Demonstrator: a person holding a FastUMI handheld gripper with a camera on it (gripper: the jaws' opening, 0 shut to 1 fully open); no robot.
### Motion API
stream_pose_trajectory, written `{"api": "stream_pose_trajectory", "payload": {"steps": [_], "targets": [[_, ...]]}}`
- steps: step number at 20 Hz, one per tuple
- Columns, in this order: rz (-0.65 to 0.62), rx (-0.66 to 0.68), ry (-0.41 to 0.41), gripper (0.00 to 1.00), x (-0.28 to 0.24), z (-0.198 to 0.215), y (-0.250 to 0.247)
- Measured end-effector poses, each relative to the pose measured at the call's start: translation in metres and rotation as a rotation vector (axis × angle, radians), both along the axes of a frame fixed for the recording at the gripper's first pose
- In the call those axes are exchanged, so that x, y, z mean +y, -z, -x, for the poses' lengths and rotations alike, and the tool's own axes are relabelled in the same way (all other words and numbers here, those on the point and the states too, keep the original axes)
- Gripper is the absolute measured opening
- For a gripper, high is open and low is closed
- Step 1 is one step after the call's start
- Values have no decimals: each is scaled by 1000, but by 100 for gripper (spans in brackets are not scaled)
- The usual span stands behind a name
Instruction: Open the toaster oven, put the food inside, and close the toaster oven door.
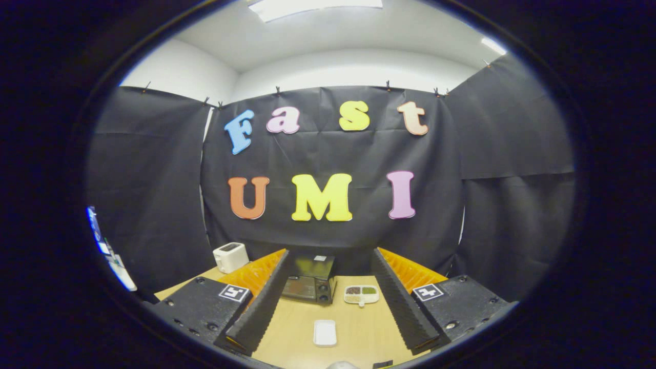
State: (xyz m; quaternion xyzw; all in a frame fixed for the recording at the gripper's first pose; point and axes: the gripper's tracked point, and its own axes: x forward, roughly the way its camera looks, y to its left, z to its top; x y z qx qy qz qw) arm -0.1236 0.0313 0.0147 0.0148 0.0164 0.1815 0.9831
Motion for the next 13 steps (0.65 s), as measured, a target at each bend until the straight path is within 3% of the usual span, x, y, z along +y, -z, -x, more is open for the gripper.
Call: {"api": "stream_pose_trajectory", "payload": {"steps": [13], "targets": [[-16, 40, 50, 100, 15, 13, 0]]}}
